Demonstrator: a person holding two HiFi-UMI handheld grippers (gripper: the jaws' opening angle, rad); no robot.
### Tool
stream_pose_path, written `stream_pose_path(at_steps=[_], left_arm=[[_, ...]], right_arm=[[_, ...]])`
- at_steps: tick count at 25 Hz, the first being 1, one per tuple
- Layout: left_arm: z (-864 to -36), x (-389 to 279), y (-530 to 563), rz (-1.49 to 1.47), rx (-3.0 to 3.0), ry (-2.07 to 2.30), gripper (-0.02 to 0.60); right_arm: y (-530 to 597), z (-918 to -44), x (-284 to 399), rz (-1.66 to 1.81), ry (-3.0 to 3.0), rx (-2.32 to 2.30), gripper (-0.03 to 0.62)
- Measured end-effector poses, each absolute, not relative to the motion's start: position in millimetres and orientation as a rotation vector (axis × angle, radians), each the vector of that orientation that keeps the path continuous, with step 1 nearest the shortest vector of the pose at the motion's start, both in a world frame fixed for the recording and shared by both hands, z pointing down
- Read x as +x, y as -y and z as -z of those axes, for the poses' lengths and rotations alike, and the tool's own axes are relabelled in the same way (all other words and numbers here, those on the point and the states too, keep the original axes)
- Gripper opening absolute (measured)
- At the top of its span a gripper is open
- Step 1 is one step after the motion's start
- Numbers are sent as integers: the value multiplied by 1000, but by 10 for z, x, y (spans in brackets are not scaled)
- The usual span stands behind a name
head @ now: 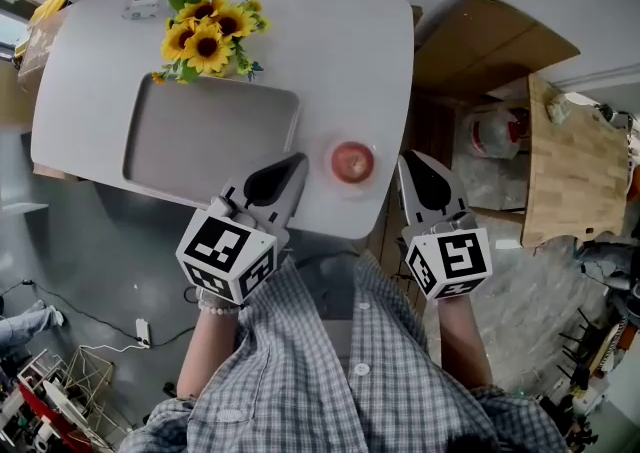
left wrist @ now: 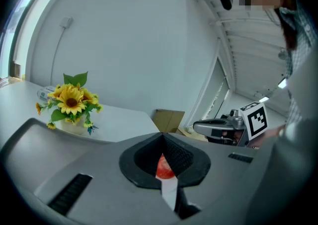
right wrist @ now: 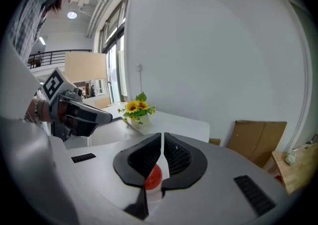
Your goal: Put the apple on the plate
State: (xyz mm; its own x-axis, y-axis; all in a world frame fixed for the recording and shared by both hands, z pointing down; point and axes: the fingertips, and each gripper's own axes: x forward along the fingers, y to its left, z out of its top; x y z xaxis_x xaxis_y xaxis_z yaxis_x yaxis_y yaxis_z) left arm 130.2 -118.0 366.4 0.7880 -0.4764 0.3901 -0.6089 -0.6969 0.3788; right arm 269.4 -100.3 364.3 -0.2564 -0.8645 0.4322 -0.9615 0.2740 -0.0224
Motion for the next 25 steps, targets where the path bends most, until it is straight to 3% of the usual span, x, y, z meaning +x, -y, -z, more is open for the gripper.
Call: stream_pose_path(at_steps=[25], left_arm=[[-4929, 1640, 1170, -792, 2132, 815, 12]], right_arm=[[1065, -4688, 2911, -765, 2089, 1539, 32]])
